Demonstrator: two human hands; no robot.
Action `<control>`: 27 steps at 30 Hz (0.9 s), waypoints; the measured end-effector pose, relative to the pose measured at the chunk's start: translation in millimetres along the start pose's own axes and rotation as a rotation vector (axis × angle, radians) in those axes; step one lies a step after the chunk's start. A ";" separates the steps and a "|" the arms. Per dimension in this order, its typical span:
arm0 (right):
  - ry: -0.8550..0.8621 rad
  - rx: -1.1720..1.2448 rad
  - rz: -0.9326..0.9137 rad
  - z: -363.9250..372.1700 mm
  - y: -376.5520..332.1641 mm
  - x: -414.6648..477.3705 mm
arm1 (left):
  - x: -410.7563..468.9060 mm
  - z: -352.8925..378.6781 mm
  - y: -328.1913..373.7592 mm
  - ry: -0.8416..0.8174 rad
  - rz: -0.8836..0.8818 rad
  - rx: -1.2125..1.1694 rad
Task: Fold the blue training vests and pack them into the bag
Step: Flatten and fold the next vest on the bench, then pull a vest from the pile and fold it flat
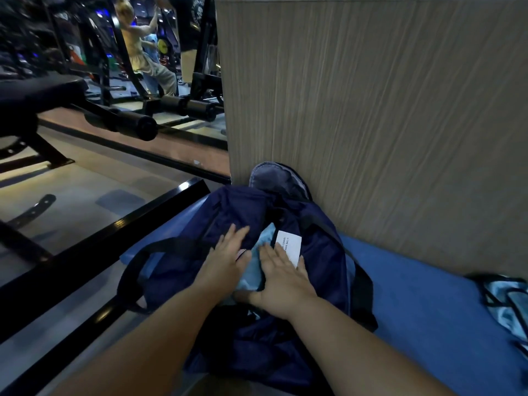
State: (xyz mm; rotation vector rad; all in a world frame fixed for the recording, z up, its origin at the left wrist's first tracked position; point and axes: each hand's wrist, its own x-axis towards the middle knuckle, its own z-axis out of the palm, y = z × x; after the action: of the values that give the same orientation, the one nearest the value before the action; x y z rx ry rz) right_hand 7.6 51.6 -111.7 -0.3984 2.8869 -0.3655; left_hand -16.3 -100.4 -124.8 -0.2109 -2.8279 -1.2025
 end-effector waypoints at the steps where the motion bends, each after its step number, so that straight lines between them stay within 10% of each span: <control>1: 0.013 -0.007 0.028 0.8 1.5 -4.9 | 0.5 3.4 -3.5 -0.051 0.011 0.180; 12: -0.009 -0.165 0.113 -20.7 35.8 -56.1 | 2.3 4.1 23.6 -0.087 -0.005 0.644; 27: 0.099 -0.058 0.704 -41.5 195.6 -199.9 | -66.4 166.8 183.1 -0.448 0.352 0.538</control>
State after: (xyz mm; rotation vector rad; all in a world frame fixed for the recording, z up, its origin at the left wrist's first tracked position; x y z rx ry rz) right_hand 139.8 300.7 -91.9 0.6355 2.8927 -0.1779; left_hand 76.3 138.7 -117.4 -0.9914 -3.1469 -0.3330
